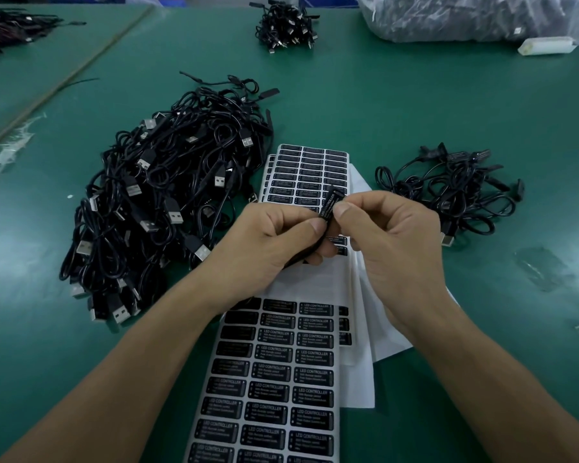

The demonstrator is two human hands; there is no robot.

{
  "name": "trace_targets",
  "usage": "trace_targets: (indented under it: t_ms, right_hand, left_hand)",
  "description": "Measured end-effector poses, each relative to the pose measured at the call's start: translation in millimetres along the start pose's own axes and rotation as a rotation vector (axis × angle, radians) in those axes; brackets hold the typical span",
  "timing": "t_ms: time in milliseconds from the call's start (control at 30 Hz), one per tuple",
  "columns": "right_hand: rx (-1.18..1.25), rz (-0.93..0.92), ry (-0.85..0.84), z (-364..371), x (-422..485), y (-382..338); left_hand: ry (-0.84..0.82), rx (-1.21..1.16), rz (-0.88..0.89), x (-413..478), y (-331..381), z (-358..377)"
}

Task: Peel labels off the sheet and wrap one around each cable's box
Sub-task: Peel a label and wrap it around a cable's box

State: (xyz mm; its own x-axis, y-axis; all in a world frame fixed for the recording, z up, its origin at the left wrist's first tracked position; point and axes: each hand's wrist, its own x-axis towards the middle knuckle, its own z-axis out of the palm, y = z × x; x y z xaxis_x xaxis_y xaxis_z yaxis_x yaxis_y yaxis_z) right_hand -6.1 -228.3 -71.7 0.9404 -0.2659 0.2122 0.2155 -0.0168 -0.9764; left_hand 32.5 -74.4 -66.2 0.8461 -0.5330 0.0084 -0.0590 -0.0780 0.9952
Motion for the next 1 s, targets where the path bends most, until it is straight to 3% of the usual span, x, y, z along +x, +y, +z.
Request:
trace_targets:
  t_ms: [267,1000]
  right_hand:
    - [0.103,0.09,-0.015,-2.5,1.2,-1.4]
    - [0.037,0.062,-0.006,-4.3,1.3,-1.0]
  left_hand:
    - [-0.008,-0.018,-0.003,1.2,-3.1,-1.5]
    - [-0.037,-0.006,-0.005,1.3,-2.1,-1.3]
